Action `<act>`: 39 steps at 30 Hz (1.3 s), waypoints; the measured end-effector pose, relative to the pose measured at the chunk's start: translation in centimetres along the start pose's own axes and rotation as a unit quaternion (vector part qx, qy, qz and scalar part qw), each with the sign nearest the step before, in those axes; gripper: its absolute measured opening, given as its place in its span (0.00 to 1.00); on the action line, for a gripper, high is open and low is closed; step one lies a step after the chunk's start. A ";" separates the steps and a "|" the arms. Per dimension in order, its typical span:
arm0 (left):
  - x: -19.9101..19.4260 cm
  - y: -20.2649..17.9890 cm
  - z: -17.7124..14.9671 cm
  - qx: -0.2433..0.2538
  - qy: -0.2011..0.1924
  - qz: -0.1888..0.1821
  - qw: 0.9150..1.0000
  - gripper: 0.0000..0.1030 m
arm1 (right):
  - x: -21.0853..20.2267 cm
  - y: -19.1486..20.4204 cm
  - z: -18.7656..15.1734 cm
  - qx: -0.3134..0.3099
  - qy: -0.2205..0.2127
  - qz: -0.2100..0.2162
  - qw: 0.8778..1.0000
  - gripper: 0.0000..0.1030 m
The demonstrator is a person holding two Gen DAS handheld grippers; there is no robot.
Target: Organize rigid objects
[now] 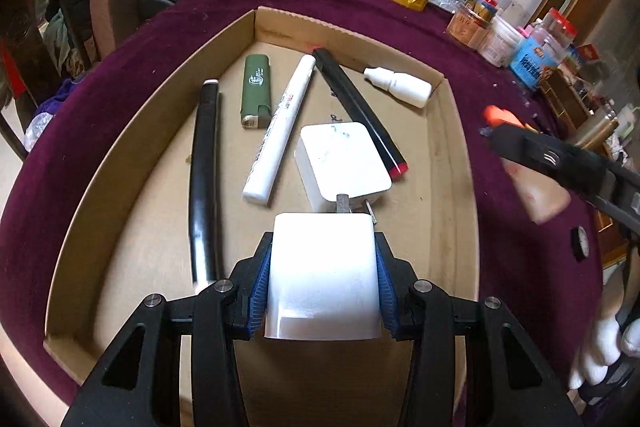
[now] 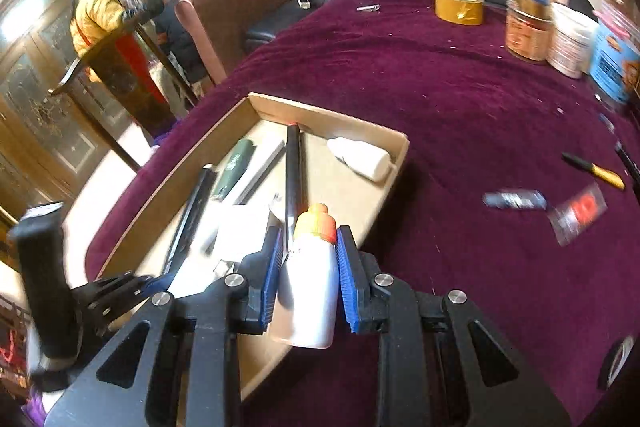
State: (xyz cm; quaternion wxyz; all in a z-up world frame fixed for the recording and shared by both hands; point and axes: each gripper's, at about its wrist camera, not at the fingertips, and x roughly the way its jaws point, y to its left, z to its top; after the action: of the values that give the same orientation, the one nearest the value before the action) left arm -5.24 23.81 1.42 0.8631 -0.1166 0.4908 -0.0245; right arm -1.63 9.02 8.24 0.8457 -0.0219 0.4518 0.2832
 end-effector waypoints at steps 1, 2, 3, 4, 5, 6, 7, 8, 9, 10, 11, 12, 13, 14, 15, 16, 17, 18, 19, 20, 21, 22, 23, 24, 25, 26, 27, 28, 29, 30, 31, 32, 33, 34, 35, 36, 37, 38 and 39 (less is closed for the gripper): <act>0.3 -0.1 0.4 0.002 0.001 0.007 1.000 0.39 | 1.0 0.2 0.5 -0.002 0.006 -0.002 1.000 0.24; 0.5 -0.2 0.8 0.001 0.001 0.009 1.000 0.39 | 1.9 0.4 0.8 -0.003 0.012 -0.003 1.000 0.24; 0.7 -0.2 1.1 0.001 0.000 0.011 1.000 0.39 | 2.6 0.5 1.1 -0.006 0.016 -0.006 1.000 0.24; 0.8 -0.2 1.3 -0.001 0.000 0.012 1.000 0.39 | 3.4 0.7 1.4 -0.009 0.020 -0.011 1.000 0.24; 0.8 -0.1 1.4 -0.003 0.000 0.010 1.000 0.39 | 3.9 0.8 1.5 -0.011 0.024 -0.013 1.000 0.24; 0.7 0.0 1.4 -0.006 -0.001 0.003 1.000 0.39 | 4.4 0.9 1.7 -0.012 0.027 -0.015 0.999 0.24; 0.6 0.0 1.3 -0.007 -0.002 -0.004 1.000 0.39 | 4.9 0.9 1.9 -0.015 0.030 -0.020 0.999 0.24; 0.4 0.0 1.2 -0.008 -0.005 -0.010 1.000 0.40 | 5.2 0.9 2.1 -0.018 0.032 -0.022 0.999 0.24; 0.0 0.1 1.0 -0.008 -0.008 -0.014 1.000 0.41 | 5.6 1.0 2.2 -0.020 0.034 -0.024 0.999 0.24; -0.5 0.2 0.9 -0.010 -0.014 -0.018 1.000 0.41 | 5.8 0.9 2.2 -0.022 0.038 -0.024 0.999 0.24; -1.3 0.4 0.6 -0.015 -0.024 -0.024 0.999 0.41 | 6.1 0.9 2.2 -0.022 0.040 -0.023 0.999 0.24; -1.9 0.6 0.6 -0.018 -0.032 -0.026 0.999 0.43 | 6.3 0.8 2.3 -0.022 0.041 -0.022 0.999 0.24; -2.6 0.7 0.6 -0.022 -0.040 -0.027 0.999 0.50 | 6.5 0.6 2.4 -0.019 0.038 -0.023 0.999 0.24; -3.5 1.0 0.4 -0.029 -0.052 -0.028 0.998 0.54 | 6.5 0.4 2.3 -0.015 0.034 -0.023 0.999 0.24; -4.1 1.2 0.4 -0.033 -0.059 -0.027 0.997 0.59 | 6.4 0.2 2.2 -0.011 0.031 -0.022 0.999 0.25; -4.7 1.3 0.3 -0.038 -0.067 -0.026 0.997 0.60 | 6.2 0.0 2.2 -0.005 0.028 -0.018 0.999 0.25; -5.2 1.5 0.2 -0.041 -0.073 -0.025 0.996 0.60 | 5.8 -0.3 2.0 0.002 0.024 -0.012 1.000 0.25; -5.8 1.6 0.1 -0.045 -0.079 -0.024 0.996 0.60 | 5.4 -0.5 2.0 0.008 0.019 -0.008 1.000 0.25; -6.1 1.7 0.1 -0.049 -0.082 -0.023 0.995 0.61 | 4.6 -0.8 1.9 0.015 0.010 -0.005 1.000 0.25; -6.3 1.7 0.1 -0.050 -0.085 -0.022 0.995 0.61 | 3.8 -1.0 2.0 0.017 0.002 -0.003 1.000 0.25; -6.6 1.5 0.0 -0.049 -0.089 -0.020 0.995 0.61 | 2.5 -1.3 1.8 0.019 -0.010 -0.004 1.000 0.25; -6.8 1.3 0.0 -0.047 -0.092 -0.018 0.994 0.61 | 1.4 -1.6 1.6 0.020 -0.020 -0.007 1.000 0.25; -7.1 0.9 -0.2 -0.043 -0.096 -0.016 0.994 0.61 | 0.2 -1.9 1.4 0.020 -0.031 -0.011 0.999 0.25; -7.2 0.7 -0.3 -0.040 -0.098 -0.016 0.994 0.61 | -1.1 -2.3 1.1 0.021 -0.044 -0.015 0.999 0.25; -7.3 0.3 -0.4 -0.037 -0.100 -0.018 0.994 0.61 | -2.9 -2.9 0.7 0.021 -0.061 -0.021 0.998 0.25; -7.5 0.0 -0.5 -0.034 -0.102 -0.019 0.994 0.61 | -4.5 -3.4 0.3 0.022 -0.078 -0.030 0.996 0.25; -7.7 -0.4 -0.6 -0.031 -0.105 -0.020 0.994 0.61 | -6.1 -3.9 -0.1 0.021 -0.096 -0.042 0.994 0.25; -7.9 -1.0 -0.7 -0.027 -0.108 -0.022 0.994 0.61 | -8.3 -4.6 -0.9 0.017 -0.125 -0.063 0.990 0.29; -8.2 -1.5 -0.9 -0.022 -0.112 -0.025 0.993 0.61 | -10.3 -5.1 -1.9 0.011 -0.152 -0.087 0.984 0.47; -8.6 -2.3 -1.1 -0.016 -0.119 -0.029 0.992 0.61 | -12.3 -5.9 -3.2 0.008 -0.185 -0.119 0.976 0.61; -8.9 -2.8 -1.3 -0.012 -0.123 -0.034 0.992 0.61 | -13.4 -6.6 -4.1 0.010 -0.208 -0.140 0.968 0.88; -9.1 -3.6 -1.5 -0.007 -0.126 -0.044 0.991 0.61 | -14.7 -7.9 -5.6 0.020 -0.238 -0.166 0.957 0.98; -9.3 -4.2 -1.7 -0.005 -0.128 -0.051 0.990 0.61 | -15.4 -9.3 -6.6 0.033 -0.252 -0.179 0.950 0.98; -9.3 -5.0 -1.9 0.000 -0.128 -0.059 0.990 0.64 | -15.8 -11.3 -7.6 0.058 -0.249 -0.196 0.947 0.98; -9.3 -5.6 -2.1 0.005 -0.127 -0.062 0.990 0.65 | -15.8 -13.3 -8.3 0.086 -0.232 -0.203 0.947 0.98; -9.1 -6.6 -2.3 0.014 -0.123 -0.065 0.990 0.65 | -15.7 -16.0 -9.1 0.125 -0.209 -0.202 0.948 0.98; -8.7 -7.8 -2.7 0.025 -0.115 -0.068 0.991 0.65 | -15.6 -17.9 -9.8 0.155 -0.198 -0.199 0.947 0.98; -8.3 -8.7 -3.0 0.035 -0.106 -0.071 0.991 0.65 | -15.7 -19.9 -10.5 0.186 -0.193 -0.199 0.943 0.98; -8.0 -9.4 -3.2 0.042 -0.098 -0.074 0.992 0.65 | -16.0 -21.4 -11.1 0.208 -0.193 -0.201 0.938 0.98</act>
State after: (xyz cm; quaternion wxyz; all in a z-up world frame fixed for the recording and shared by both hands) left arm -11.45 15.33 8.69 0.9071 -0.1179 0.3923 -0.0972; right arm -6.20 -19.56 9.40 0.9417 0.1191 0.3146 0.0061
